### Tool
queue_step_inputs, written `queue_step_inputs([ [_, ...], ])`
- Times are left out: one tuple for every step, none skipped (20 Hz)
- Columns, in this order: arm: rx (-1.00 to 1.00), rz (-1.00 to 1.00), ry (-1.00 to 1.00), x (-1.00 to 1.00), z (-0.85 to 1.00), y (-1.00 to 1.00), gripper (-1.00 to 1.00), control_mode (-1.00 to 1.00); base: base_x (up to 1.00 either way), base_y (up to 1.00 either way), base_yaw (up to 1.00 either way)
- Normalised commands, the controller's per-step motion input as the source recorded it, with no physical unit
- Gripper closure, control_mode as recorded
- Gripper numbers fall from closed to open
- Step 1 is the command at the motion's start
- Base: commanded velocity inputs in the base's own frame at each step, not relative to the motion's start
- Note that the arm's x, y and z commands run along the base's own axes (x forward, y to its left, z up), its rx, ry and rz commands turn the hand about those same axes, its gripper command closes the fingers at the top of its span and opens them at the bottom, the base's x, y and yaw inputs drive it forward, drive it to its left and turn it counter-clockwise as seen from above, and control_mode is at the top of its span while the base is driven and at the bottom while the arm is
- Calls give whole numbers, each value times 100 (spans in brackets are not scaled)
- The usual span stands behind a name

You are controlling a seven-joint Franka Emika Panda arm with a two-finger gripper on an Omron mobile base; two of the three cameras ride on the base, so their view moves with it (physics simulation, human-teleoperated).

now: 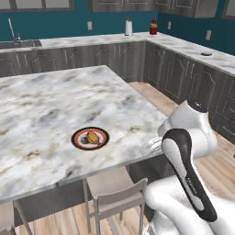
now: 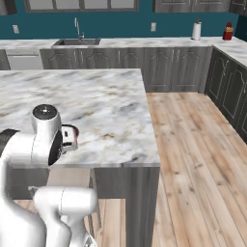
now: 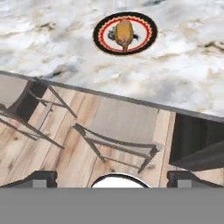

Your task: Take the chicken drumstick from the fridge and place it on the digital scale on the counter by the fridge. Wait a few seconds for a reading, then move it to the plate on the dining counter.

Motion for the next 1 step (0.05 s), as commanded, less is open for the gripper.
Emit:
queue_step_inputs([
  [6, -11, 0, -100, 78, -56, -100, -100, 0, 0, 0],
])
